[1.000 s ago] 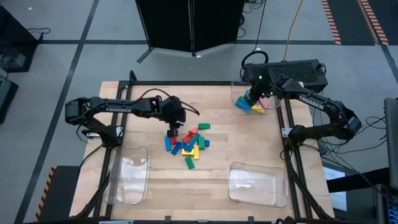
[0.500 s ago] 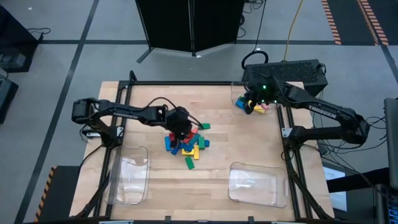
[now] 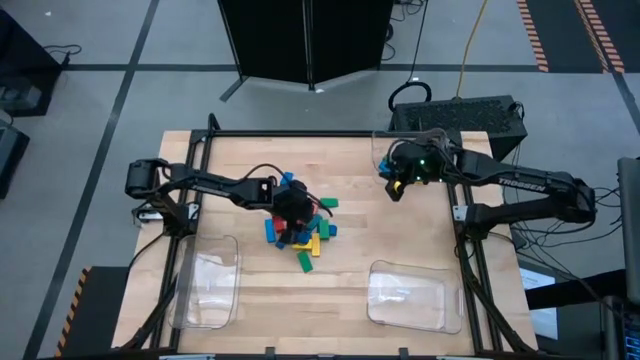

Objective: Sort blocks by size
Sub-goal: Put the blue rectangle block into the top transparent bin

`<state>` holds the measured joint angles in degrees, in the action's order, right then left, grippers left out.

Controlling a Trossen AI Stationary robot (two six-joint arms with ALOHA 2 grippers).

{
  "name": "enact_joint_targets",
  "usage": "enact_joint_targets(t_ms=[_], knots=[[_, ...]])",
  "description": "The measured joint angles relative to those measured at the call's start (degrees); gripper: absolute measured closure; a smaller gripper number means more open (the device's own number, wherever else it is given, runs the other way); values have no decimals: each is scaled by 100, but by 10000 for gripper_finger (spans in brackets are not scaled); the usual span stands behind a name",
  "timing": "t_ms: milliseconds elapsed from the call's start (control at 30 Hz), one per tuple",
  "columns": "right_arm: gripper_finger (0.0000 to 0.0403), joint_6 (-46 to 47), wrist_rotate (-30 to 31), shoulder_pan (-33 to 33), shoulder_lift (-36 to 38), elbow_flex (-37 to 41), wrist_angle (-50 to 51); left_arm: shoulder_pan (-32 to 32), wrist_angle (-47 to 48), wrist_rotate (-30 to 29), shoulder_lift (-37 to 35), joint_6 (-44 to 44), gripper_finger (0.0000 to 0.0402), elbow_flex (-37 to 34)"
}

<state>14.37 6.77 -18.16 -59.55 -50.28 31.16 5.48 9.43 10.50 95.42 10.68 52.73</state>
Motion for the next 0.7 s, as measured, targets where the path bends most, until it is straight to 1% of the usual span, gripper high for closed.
enact_joint_targets(t_ms=[167,267,467,600,700], knots=[[259,134,263,171,0,0,-13,0,-38,-5,131,-497,121,-2],[259,155,275,228,0,0,-21,0,-152,-13,283,-714,96,4],[259,268,379,329,-2,0,-96,0,-429,-150,625,-1250,89,8],[259,310,378,332,-2,0,-98,2,-445,-529,826,-1563,89,-2],[259,319,378,333,-2,0,-98,7,-483,-769,909,-1700,100,4]])
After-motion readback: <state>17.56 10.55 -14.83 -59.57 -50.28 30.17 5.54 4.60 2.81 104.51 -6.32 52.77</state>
